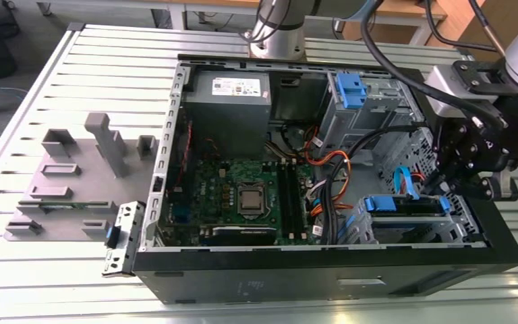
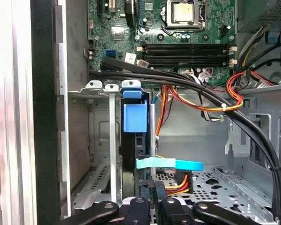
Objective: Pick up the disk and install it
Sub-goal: 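Insert the second disk wire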
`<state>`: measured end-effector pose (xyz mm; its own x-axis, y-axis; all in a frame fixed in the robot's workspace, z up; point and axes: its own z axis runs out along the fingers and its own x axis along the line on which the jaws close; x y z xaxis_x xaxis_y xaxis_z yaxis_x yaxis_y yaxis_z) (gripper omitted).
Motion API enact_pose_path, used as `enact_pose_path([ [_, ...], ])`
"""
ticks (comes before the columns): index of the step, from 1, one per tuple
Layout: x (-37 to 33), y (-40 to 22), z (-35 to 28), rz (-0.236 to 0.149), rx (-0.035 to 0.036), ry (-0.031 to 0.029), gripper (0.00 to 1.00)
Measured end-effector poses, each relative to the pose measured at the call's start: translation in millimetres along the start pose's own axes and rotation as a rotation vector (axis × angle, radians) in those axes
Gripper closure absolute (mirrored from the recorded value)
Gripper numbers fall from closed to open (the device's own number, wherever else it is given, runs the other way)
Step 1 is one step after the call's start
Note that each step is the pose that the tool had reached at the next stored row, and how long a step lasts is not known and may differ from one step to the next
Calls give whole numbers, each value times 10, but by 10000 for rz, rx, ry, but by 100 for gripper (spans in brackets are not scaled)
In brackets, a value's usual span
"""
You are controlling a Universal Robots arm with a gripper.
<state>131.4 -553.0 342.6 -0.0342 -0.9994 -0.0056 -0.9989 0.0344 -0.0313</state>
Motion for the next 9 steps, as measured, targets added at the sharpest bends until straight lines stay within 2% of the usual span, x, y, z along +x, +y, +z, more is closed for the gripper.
enact_pose_path([
  [9, 99, 3, 0, 0, 0, 0, 84],
])
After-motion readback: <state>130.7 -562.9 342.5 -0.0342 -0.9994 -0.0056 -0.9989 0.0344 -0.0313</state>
